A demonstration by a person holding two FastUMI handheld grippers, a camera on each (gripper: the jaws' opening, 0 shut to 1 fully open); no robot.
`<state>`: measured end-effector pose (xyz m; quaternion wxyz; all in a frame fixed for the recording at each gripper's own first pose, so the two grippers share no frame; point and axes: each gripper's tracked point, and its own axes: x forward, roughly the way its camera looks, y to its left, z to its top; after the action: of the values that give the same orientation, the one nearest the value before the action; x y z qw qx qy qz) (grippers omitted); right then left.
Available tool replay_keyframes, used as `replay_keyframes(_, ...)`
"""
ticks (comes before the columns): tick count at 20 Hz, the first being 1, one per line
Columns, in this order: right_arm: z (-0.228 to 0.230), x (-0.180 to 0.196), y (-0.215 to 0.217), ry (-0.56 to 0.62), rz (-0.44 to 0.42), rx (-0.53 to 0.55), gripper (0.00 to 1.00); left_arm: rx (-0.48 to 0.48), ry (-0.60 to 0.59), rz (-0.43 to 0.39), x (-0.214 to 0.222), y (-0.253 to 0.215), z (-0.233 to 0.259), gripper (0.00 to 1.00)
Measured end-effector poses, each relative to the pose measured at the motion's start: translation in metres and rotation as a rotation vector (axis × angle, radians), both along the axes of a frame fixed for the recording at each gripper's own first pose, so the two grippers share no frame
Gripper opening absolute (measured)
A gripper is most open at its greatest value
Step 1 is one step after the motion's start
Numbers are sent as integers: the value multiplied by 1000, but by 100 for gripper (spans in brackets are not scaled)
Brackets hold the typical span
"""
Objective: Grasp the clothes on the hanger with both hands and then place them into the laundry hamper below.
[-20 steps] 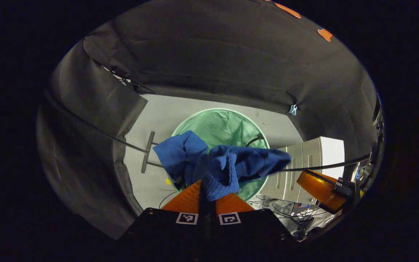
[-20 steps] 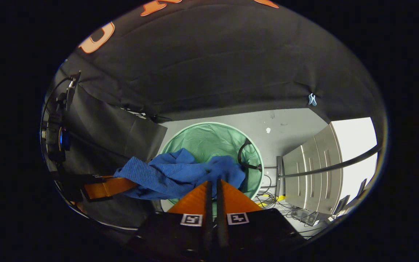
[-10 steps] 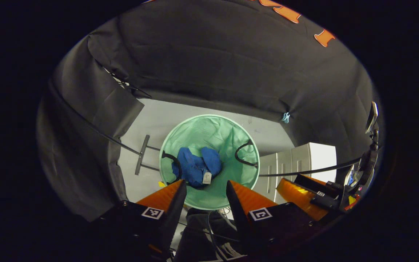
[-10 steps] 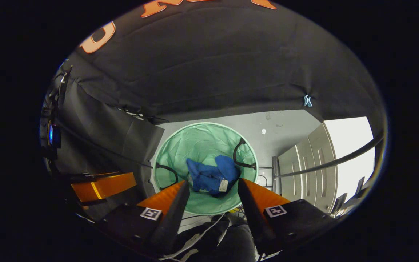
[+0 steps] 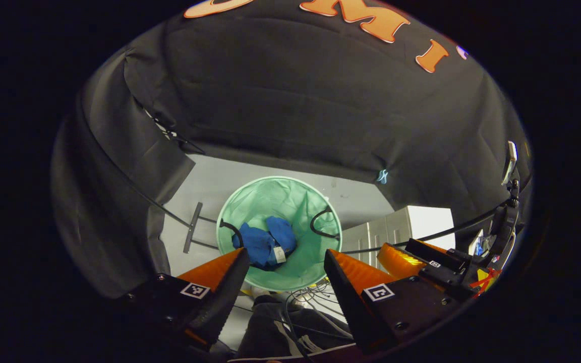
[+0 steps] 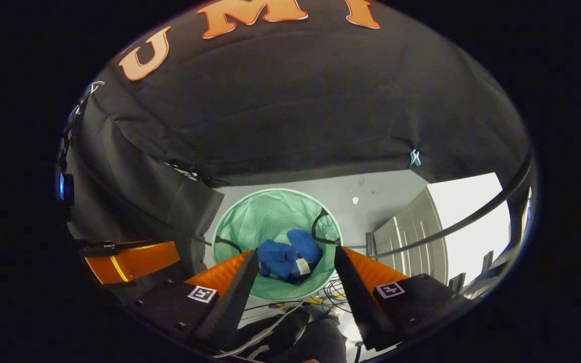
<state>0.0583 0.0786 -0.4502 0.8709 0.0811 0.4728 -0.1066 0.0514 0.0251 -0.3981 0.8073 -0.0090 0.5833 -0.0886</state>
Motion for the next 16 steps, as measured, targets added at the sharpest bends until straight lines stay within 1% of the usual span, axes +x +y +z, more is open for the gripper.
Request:
replay_keyframes(5,56,-1,-18,-96,-4,-30,99,-22,-102,-53,6,-27,45,96)
replay_keyframes(6,66,-1,-22,-113,-3,-33,99,-30,-117,-56,6,-33,53,91)
replay_keyframes(7,74,-5,-25,-123,-6,-32,99,-41,-135,-57,4,-40,64,96)
replay_keyframes(9,92,-7,-31,-149,-11,-32,99,-57,-162,-58,3,-52,83,96)
replay_keyframes(11,112,-10,-39,-184,-5,-51,99,-53,-197,-59,2,-58,102,96)
replay_keyframes(16,165,-15,-57,-289,49,-137,98,-30,-296,-64,-1,-80,139,96)
